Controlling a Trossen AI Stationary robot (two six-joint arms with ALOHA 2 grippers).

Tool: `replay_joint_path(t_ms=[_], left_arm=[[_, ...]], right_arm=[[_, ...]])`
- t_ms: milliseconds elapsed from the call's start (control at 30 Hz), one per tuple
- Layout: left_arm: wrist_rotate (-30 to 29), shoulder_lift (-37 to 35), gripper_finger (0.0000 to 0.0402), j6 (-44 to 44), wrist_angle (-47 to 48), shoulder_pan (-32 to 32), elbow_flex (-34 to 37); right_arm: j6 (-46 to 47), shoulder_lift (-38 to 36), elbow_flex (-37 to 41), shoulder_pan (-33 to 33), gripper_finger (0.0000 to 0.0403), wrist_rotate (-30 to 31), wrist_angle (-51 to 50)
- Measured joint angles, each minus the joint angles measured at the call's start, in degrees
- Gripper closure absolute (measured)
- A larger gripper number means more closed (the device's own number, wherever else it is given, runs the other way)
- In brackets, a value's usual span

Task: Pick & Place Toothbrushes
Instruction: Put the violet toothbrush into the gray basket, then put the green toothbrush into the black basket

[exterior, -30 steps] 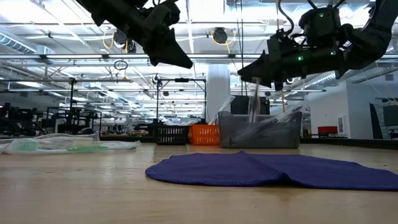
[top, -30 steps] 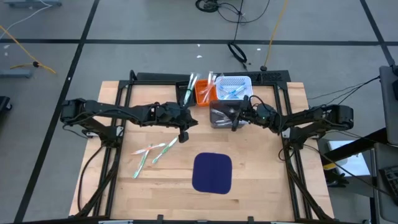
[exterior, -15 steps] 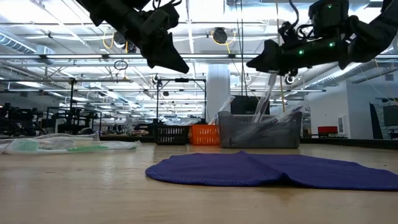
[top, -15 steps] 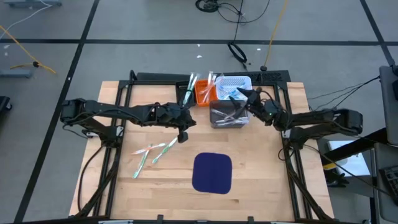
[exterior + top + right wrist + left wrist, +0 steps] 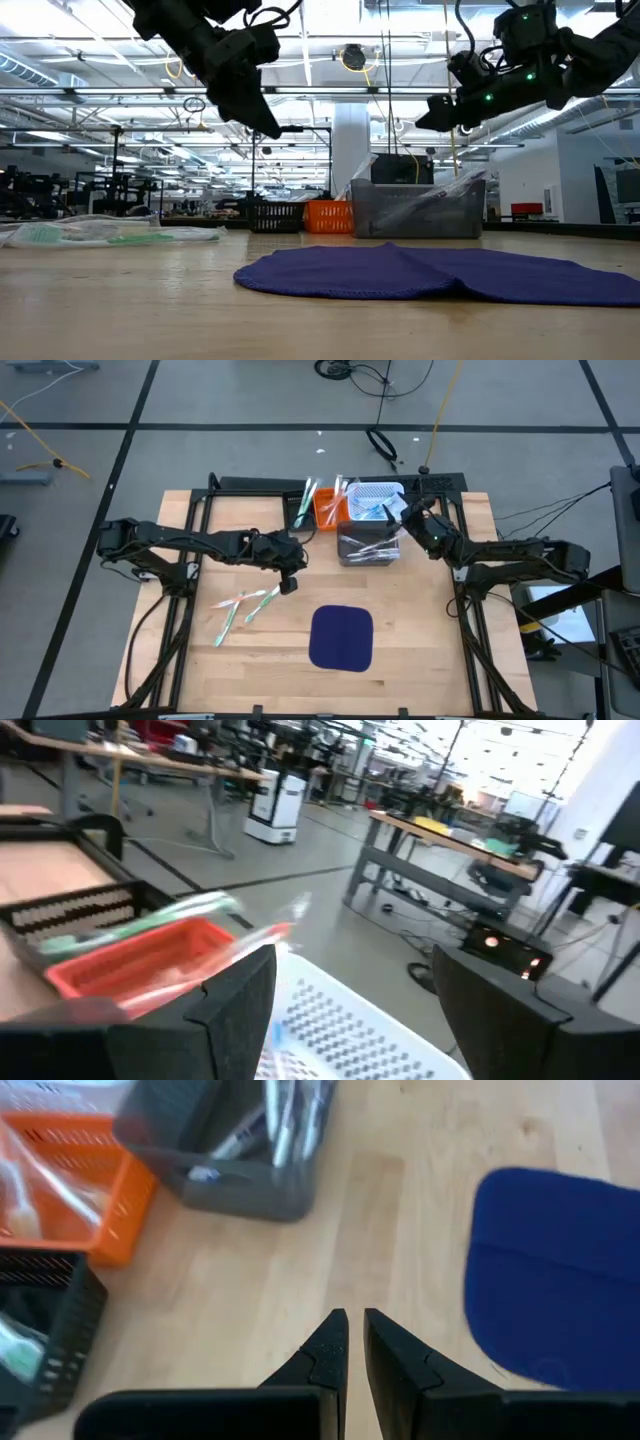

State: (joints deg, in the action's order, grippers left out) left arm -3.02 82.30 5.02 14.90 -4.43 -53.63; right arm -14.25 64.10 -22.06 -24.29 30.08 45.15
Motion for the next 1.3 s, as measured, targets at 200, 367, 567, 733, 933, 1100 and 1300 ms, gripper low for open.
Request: replay_joint_path(t_ms=[200, 367, 567, 733, 933, 1100, 1300], left_arm=[[0.0, 0.0, 0.0369, 2.0, 3.6, 2.3, 0.0], [-0.4, 0.0, 0.0369, 6.9, 11.0, 3.9, 0.0], [-0.5, 0.3, 0.0369, 19.9, 21.1, 5.8, 0.0], [2.3, 1.6, 0.0368, 27.8, 24.9, 7.7, 0.0], [3.0, 4.9, 0.0347, 35.5, 28.5, 9.6, 0.0], [3.0, 7.8, 0.0303, 38.5, 29.8, 10.4, 0.0], [3.5, 11.6, 0.0269, 39.0, 28.7, 10.7, 0.0]], right_arm=[[3.1, -0.4, 0.0, -0.9, 0.0145, -3.2, 0.0], [5.6, -0.4, 0.0, 0.4, 0.0145, -6.5, -0.5], [7.7, -0.4, 0.0, 3.1, 0.0146, -9.4, -0.9], [7.6, -0.4, 0.0, 5.4, 0.0147, -9.4, -0.8], [7.4, -0.4, 0.0, 7.1, 0.0147, -9.3, -0.3], [7.2, -0.4, 0.0, 7.5, 0.0147, -9.3, -0.3], [7.2, -0.4, 0.0, 7.5, 0.0147, -9.3, -0.5]])
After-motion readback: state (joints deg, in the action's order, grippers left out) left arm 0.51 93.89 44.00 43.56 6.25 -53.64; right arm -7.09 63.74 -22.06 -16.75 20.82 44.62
